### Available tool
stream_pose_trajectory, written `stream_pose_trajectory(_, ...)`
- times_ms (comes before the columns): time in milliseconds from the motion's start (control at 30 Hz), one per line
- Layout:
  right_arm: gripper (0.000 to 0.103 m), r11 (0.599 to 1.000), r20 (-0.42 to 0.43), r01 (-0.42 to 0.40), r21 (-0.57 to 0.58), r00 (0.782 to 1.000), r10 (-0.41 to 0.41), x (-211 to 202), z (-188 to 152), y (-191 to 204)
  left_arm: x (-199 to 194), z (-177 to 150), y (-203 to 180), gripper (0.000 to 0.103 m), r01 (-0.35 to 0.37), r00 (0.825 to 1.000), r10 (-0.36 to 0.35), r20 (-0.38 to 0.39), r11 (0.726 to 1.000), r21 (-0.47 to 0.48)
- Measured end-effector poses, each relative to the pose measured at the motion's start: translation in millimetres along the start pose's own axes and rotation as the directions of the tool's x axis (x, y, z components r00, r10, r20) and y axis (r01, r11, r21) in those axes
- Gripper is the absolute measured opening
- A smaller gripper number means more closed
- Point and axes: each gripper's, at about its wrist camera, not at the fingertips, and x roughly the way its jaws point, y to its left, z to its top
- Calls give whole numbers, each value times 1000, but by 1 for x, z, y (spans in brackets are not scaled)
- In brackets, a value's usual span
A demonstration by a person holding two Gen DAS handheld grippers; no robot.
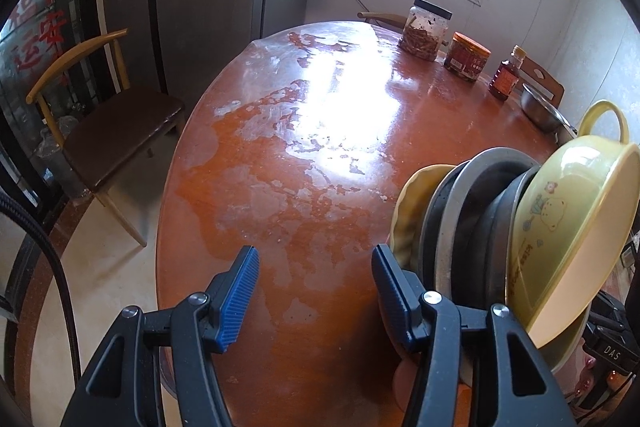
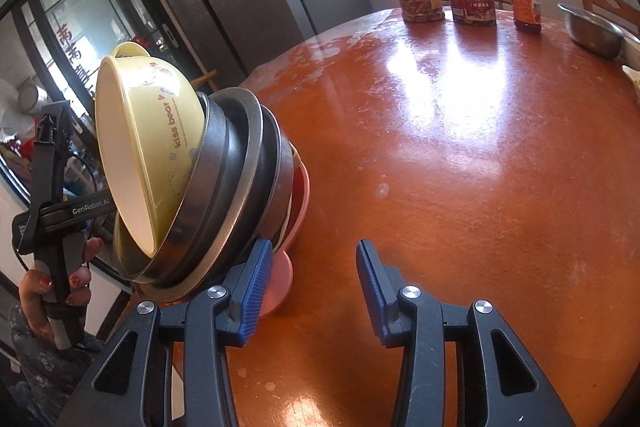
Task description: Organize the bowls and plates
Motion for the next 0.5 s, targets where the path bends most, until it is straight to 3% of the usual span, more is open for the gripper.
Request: stream_pose_trajectory(500,44,999,17,21,24,1000,-21,-15,-6,-16,3,1,-24,55,1,1000,-1,-15,999,47)
